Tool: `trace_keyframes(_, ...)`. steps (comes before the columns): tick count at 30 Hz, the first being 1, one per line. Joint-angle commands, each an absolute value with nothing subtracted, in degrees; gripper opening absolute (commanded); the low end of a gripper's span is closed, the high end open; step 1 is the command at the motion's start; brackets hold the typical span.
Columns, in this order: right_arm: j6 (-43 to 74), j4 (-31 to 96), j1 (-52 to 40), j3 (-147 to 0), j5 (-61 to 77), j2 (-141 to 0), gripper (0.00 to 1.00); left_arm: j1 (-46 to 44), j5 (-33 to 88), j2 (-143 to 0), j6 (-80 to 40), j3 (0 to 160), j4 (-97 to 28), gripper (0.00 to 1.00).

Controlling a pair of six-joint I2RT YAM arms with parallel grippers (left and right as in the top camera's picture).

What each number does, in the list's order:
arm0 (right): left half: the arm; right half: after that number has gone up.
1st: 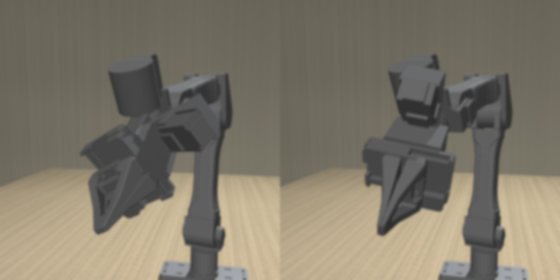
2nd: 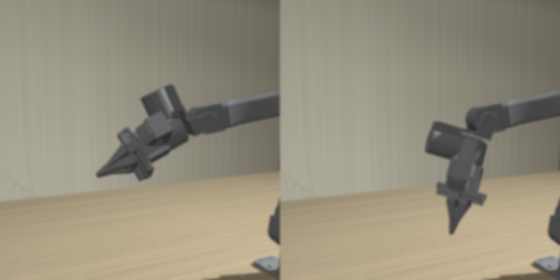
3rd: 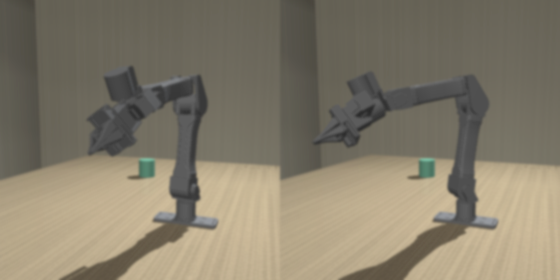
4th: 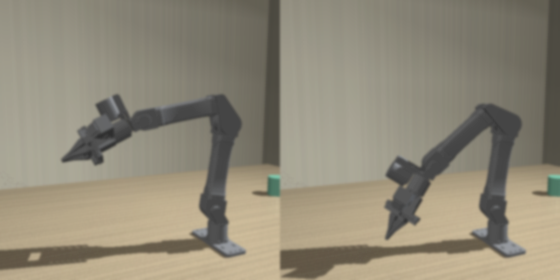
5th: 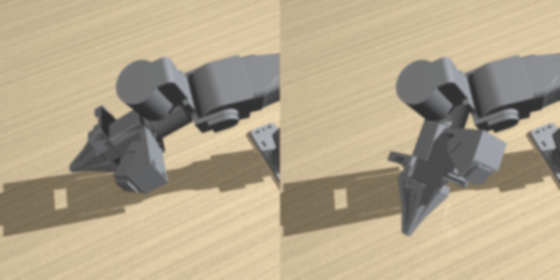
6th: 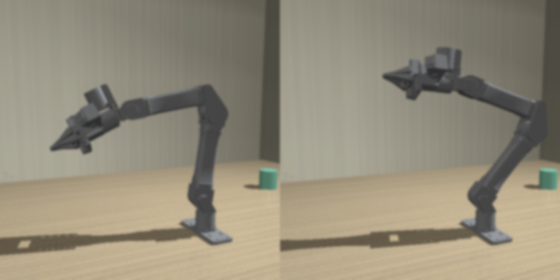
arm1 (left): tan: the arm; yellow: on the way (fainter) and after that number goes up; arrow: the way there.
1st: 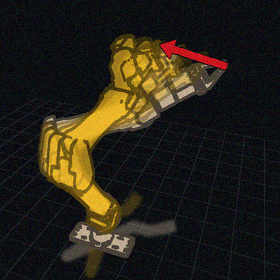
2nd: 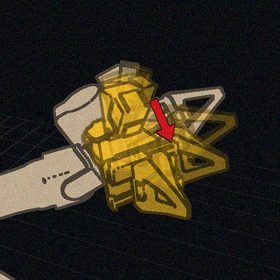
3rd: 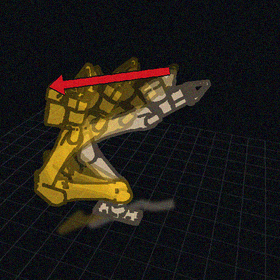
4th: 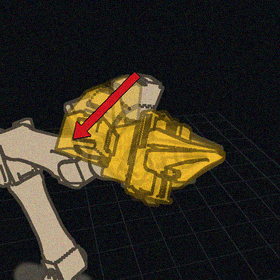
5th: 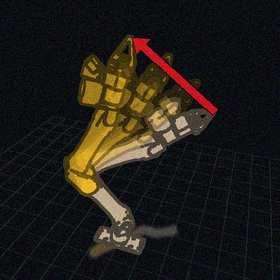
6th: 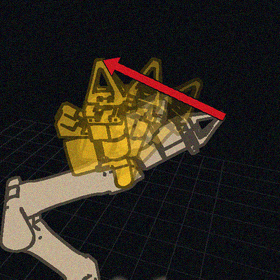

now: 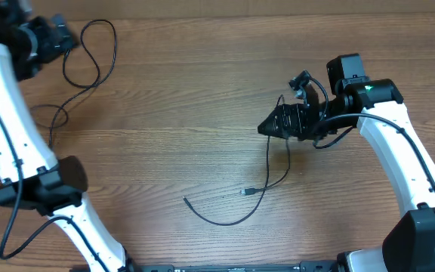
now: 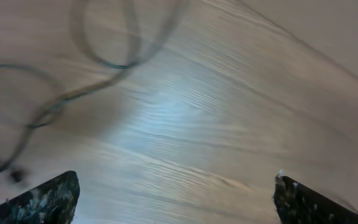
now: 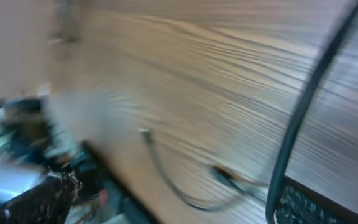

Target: Untangle cables

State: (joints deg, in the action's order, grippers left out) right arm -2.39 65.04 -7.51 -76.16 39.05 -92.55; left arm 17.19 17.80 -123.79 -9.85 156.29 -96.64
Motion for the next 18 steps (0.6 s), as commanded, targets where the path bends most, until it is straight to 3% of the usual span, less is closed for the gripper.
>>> trace_keyframes(1, 6.3, 65.3, -7.4, -76.8, 23.7, -92.9, 1.0, 11.0, 23.3, -123.5, -5.2, 156.1, -96.7, 1.0)
trace_keyframes(7, 27.8, 69.0, -5.5, -76.8, -1.5, -92.9, 1.0, -1.2, 23.2, -123.5, -3.9, 155.9, -96.6, 1.0)
trace_keyframes(11, 28.4, 69.9, -1.5, -76.8, -1.4, -92.9, 1.0, -8.9, 22.7, -123.5, -2.4, 154.8, -95.7, 1.0)
trace_keyframes(14, 21.8, 69.8, 1.4, -76.8, 5.1, -92.9, 1.0, -14.3, 20.4, -123.5, -2.6, 152.9, -94.5, 1.0)
trace_keyframes(18, 22.6, 72.6, 4.8, -76.8, 1.0, -92.9, 1.0, -19.6, 20.6, -123.5, -3.4, 148.9, -92.3, 0.99)
